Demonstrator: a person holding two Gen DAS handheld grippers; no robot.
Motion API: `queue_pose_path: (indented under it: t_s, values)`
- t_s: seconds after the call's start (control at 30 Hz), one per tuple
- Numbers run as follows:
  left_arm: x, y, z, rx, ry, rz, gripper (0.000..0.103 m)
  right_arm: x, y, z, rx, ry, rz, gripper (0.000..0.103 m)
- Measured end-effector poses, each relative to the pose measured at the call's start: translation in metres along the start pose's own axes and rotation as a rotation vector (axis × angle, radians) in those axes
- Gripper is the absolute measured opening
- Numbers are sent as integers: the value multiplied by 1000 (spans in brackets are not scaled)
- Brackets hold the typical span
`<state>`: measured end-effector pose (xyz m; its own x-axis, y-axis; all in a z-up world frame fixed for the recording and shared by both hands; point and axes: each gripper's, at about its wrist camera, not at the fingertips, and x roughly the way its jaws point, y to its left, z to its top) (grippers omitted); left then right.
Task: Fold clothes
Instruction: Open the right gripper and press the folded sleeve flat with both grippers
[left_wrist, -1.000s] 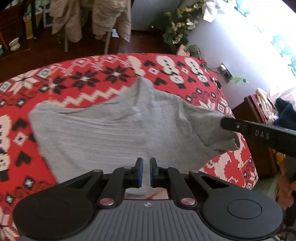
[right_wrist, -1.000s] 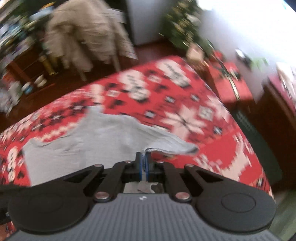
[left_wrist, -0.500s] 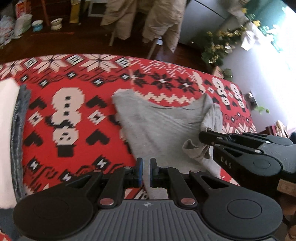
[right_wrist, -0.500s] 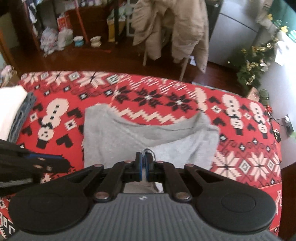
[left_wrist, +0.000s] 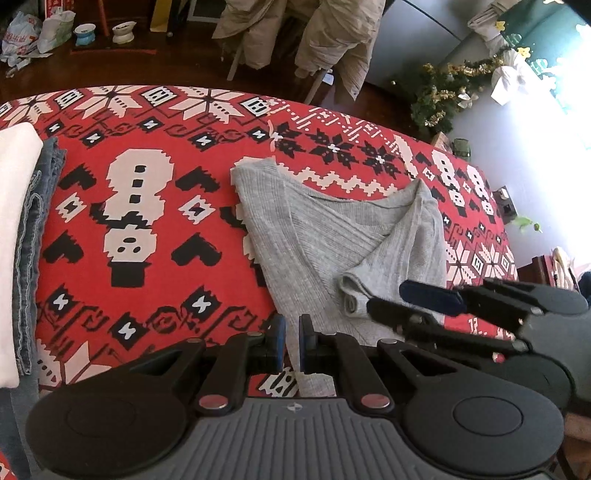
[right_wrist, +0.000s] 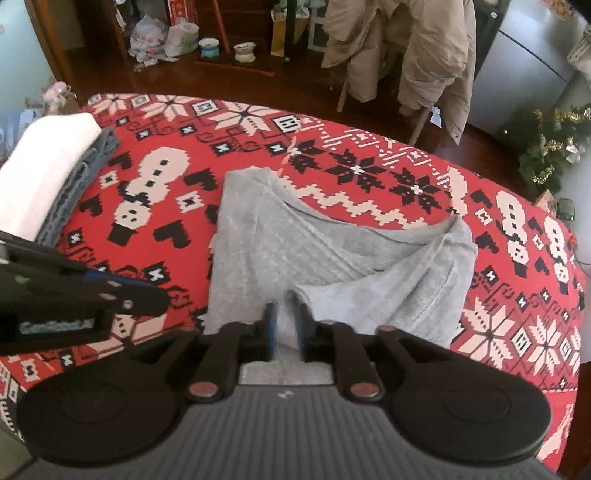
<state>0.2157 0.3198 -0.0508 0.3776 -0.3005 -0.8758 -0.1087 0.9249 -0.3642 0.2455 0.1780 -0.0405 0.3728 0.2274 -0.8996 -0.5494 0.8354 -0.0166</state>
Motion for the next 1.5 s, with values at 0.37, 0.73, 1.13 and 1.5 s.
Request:
queue_pose_path:
  t_s: [0.37,0.73,1.13,1.5]
  values:
    - [25,-36,6,97,49,-92,20,-16,-31,-41,98,48,-12,30]
    - [76,-69,3,386,50,16,23,-15,-77,-81,218,120,-52,30]
    - [71,-90,-4,573,98,-85,3,-8,-88,-92,252,131,-67,30]
    - [66,-45,17,139,202,-192,3,26,-83,-93,112,167,-107,17]
